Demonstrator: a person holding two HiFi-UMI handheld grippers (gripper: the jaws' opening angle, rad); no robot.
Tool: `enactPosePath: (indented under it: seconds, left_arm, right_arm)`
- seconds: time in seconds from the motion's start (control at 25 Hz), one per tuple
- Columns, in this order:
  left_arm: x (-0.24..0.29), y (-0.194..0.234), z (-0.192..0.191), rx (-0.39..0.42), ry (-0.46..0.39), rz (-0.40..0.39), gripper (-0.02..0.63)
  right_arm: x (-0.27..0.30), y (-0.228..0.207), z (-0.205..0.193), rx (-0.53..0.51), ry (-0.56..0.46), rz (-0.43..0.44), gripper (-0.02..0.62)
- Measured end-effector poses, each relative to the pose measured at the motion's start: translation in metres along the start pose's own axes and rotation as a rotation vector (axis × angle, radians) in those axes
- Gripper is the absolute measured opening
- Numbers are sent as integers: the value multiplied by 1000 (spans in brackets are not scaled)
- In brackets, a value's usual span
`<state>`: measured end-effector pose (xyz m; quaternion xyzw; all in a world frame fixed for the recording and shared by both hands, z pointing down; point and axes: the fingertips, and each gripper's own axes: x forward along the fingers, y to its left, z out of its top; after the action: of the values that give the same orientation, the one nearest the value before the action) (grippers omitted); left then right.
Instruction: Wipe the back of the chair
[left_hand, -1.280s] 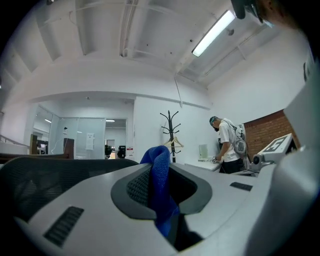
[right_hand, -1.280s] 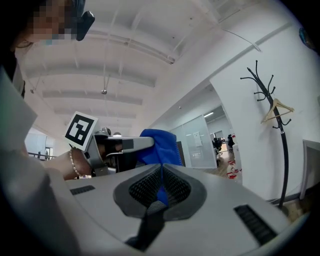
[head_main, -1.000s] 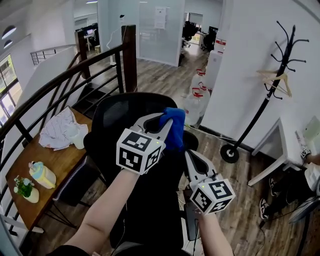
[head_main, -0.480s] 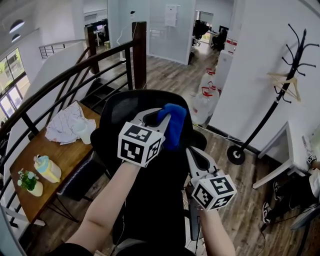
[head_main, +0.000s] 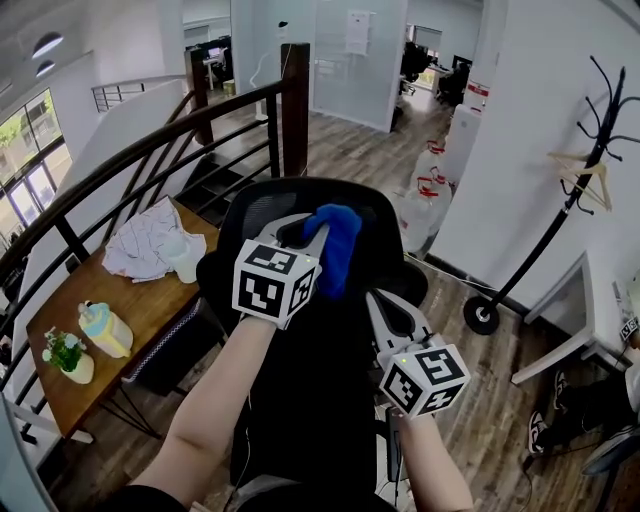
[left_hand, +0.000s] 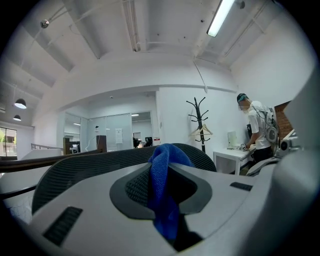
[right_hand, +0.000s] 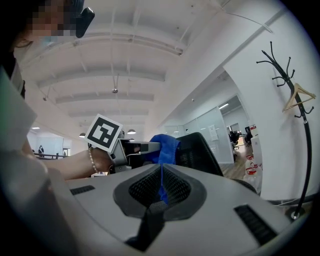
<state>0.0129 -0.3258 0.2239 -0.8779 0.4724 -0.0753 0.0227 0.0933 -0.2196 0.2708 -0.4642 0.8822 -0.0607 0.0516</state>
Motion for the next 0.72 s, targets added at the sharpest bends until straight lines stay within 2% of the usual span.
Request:
enactPosePath:
  seconds: [0.72]
  left_arm:
    - [-64,85,-12,-58,-7,193,65]
  right_arm:
    - [25,47,-3,-33,31,111,29]
